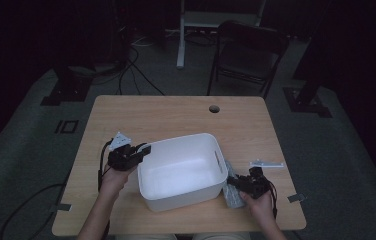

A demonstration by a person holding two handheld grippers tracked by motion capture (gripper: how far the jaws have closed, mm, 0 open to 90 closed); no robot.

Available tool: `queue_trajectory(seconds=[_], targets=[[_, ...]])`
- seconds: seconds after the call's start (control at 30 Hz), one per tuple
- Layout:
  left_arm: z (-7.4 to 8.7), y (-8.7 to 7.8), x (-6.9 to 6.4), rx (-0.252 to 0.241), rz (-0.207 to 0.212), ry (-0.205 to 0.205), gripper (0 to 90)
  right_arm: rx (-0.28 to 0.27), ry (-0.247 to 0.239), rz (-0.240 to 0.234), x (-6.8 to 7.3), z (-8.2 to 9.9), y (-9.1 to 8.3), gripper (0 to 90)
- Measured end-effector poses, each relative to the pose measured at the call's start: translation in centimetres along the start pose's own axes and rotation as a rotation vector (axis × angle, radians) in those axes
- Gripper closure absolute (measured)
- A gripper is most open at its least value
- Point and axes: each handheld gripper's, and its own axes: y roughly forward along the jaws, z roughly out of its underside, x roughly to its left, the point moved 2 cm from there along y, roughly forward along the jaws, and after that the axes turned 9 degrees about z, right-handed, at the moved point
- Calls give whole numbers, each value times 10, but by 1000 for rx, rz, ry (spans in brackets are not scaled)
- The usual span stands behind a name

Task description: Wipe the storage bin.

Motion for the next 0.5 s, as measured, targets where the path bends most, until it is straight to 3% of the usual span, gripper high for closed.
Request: queue_trajectory(seconds=[0.07,0.17,0.3,0.4,0.5], targets=[[0,0,0,-1,1,-2,730,-47,24,-36,0,-11,-6,699],[0,1,-1,-2,-10,-3,730,-43,2,-36,1,-15,-2,704],[0,1,-1,-3,-10,-5,729,-13,21,-35,-5,-9,8,706],[0,1,-1,-6,-1,-6,728,53,33,-18,-12,2,24,706],[0,1,0,-6,8,-3,729,83,64,-36,-16,5,28,705]])
